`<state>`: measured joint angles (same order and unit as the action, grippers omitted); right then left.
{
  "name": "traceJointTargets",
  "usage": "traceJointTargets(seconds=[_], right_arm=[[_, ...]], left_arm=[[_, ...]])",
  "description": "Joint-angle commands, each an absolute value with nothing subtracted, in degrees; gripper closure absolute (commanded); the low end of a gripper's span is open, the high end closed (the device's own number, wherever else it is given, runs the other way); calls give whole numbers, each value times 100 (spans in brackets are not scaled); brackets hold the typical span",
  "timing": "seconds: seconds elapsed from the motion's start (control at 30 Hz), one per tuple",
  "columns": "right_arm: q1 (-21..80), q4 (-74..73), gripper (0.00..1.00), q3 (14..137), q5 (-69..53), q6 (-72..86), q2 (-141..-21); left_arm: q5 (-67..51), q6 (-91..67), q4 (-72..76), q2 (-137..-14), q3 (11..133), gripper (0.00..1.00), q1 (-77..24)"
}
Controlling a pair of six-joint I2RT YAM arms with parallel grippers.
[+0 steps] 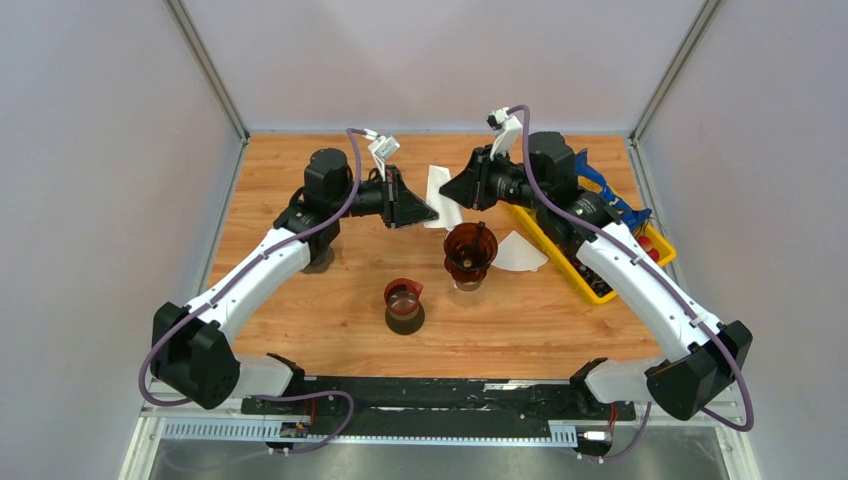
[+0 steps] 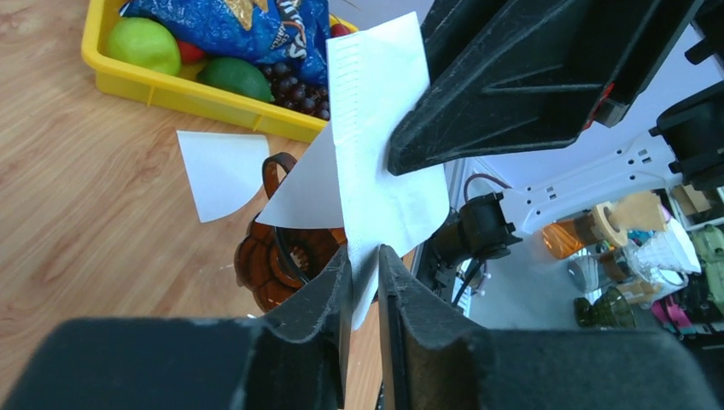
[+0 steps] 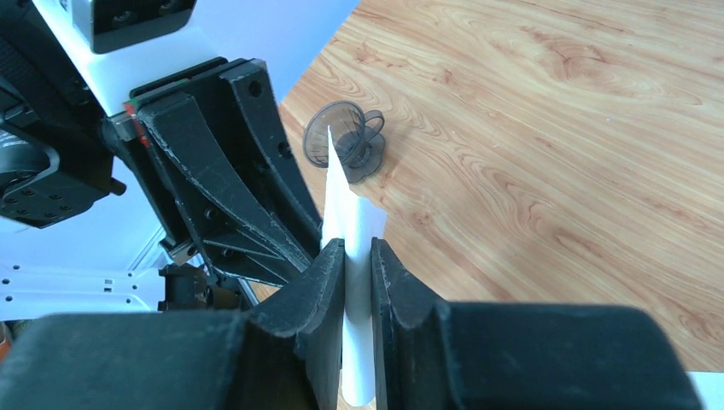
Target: Place the coffee filter in the dripper
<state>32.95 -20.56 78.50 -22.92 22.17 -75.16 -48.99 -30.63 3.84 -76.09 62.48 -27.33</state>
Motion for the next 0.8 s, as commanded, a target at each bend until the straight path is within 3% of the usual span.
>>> traceJointTargets(seconds=[0.0,0.13,0.37,0.43,0.53,0.6,0.77], right_arm=[[3331,-1796,81,8048,-1994,2207,-7569],[3332,-1794,80,8058,-2018,2215,-7580],[3331,-1792,77,8017,-1867,2186,-7547],[3331,-1786,68,7985,-1832,2109,-7514],[3331,-1788,40,7860,-1698,1992,-7404],[3323,-1778,28,7732,-1447,1910,-7234],[3318,-1622,10,7079,-669,1683,-6693]], left_arm=[[-4836,-2864,95,-7573,6607,80,-2794],[-4519,-2671,-308,-7559,6663,98,-2816],[-4420,-2655,-446,-7520,6693,100,-2815],[-4331,-2617,-482,-7481,6670,100,-2819],[-4289,-2572,-516,-7463,6647,100,-2813],[-4204,-2614,-522,-7462,6626,100,-2813],[-4002,-2727,-372,-7479,6592,100,-2813]])
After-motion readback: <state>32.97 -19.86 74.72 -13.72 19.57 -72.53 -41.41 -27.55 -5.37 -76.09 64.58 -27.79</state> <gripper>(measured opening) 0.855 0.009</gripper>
